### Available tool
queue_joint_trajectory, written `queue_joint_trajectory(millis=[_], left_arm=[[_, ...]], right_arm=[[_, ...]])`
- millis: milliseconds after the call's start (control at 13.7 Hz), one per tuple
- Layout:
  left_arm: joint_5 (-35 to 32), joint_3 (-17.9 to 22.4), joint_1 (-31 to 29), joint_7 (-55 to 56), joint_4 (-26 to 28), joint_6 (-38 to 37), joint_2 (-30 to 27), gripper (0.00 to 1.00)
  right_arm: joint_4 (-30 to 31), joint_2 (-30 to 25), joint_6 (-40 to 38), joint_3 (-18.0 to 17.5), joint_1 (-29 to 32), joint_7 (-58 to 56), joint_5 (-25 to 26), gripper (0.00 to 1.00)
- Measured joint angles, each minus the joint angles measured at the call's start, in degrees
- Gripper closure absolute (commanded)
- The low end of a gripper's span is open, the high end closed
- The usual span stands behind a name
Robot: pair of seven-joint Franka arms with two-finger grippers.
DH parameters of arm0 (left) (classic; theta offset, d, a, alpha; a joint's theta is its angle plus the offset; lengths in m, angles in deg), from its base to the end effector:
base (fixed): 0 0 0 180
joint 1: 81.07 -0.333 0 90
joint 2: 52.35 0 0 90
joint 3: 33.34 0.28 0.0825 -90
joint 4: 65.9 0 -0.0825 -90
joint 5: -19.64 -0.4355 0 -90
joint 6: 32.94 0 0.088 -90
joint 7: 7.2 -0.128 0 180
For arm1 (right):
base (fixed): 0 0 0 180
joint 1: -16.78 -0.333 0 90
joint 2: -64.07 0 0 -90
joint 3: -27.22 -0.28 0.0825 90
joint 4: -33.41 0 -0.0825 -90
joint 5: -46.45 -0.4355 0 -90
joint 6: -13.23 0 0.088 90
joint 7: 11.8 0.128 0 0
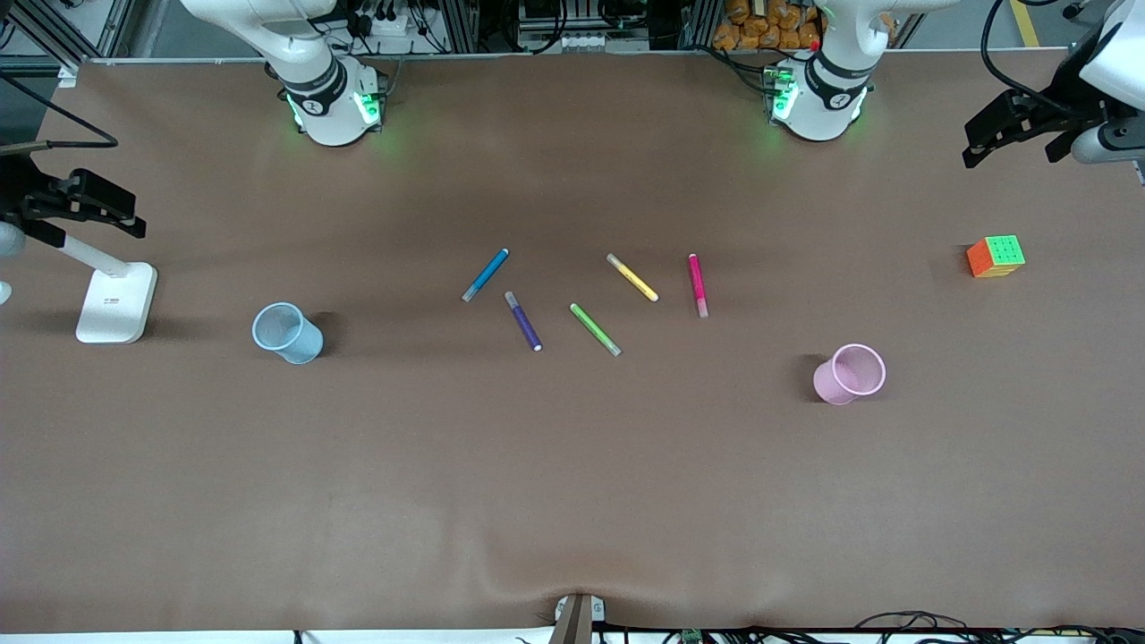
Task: Place pink and blue markers in matching cups
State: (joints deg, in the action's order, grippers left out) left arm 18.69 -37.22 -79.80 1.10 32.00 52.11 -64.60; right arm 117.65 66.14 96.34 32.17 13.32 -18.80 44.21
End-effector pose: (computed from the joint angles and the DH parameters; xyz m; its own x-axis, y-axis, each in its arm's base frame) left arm 0.5337 -0.0490 0.6103 0.9983 0.0580 -0.0063 0.0578 -0.9978 -0.0321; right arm 0.6025 -0.0095 0.5876 0.9936 0.1005 -0.0508 0.0984 -0.9942 -0.0424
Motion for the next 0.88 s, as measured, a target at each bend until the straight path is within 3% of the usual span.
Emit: queue_joint_trajectory(millis=[876], left_arm=[[-1.45,0.09,0.08,0.0,-1.0,-0.25,1.09,0.0]], right_arm=[[0.0,0.0,-0.01,0.19,0.04,0.02,0.0,0.0]])
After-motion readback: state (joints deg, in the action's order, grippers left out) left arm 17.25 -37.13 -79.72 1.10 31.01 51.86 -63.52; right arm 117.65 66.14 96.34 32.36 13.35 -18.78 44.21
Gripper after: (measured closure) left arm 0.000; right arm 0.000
